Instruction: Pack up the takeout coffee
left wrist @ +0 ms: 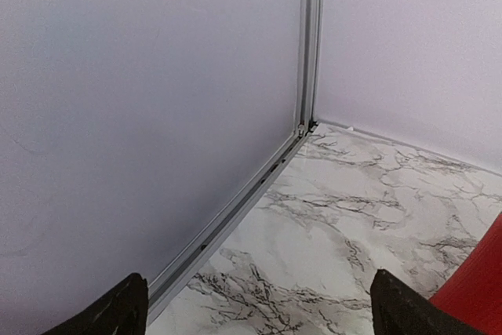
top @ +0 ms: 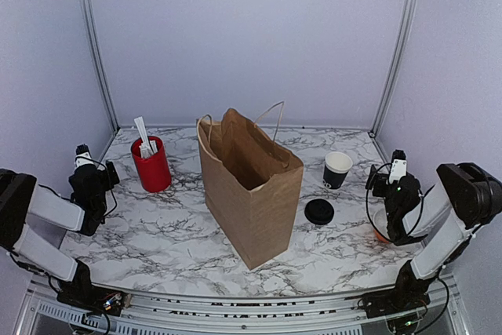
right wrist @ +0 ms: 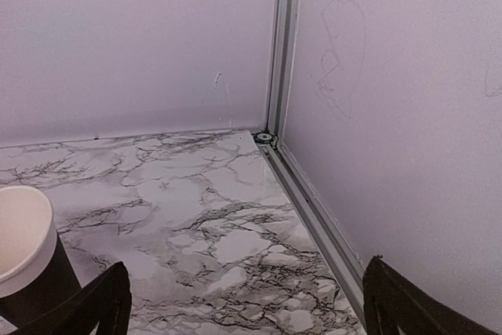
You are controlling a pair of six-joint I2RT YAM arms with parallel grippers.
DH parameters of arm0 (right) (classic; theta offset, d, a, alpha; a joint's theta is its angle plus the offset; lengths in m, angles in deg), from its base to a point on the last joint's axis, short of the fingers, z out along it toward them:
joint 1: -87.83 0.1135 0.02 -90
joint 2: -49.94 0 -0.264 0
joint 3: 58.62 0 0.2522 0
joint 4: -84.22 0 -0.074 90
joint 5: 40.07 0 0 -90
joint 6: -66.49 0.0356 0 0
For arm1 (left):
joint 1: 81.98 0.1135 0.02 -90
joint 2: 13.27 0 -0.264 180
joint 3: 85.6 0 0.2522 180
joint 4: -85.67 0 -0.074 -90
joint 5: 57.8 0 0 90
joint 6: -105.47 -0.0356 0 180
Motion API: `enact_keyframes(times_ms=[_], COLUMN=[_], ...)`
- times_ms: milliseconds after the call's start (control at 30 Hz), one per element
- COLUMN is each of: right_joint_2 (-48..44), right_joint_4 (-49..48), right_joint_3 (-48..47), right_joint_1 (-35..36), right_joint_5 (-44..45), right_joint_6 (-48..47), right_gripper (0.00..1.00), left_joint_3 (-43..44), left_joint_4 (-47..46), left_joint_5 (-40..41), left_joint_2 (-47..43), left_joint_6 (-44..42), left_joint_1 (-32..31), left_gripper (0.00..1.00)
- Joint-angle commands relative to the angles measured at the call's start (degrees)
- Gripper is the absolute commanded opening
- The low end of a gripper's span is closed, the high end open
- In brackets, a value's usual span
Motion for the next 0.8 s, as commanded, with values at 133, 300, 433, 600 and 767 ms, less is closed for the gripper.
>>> enact_keyframes(times_ms=[133,300,433,600,767], right_joint_2=[0.37,0.3,0.31,0.32,0.45], right_joint_4=[-1.61,-1.55,-1.63,-1.63,-1.54], right_joint_3=[-1.23,-1.22,-1.21,-1.27,-1.3], right_joint_1=[-0.18,-0.13,-0.09,0.04,0.18], right_joint_5=[-0.08,-0.01,0.03,0.2,0.34], right_joint_6=[-0.49,-0.61,-0.58,-0.81,-0.91], right_gripper=[1.0,1.0,1.0,1.0,1.0], left_joint_3=[-5.39,-2.44,-2.68,-2.61,-2.61], left_joint_4=[-23.05,-15.91,-15.89,-15.92,-15.93], left_joint_5=[-11.71,-17.07,-17.02,-17.09,-17.06], left_joint_2=[8.44,7.86,7.62,7.72,7.79], left_joint_6=[-5.94,-2.97,-3.09,-3.12,-3.14], left_joint_1=[0.86,4.1,4.02,4.07,4.02], left_gripper=[0.99,0.99,0.99,0.99,0.99])
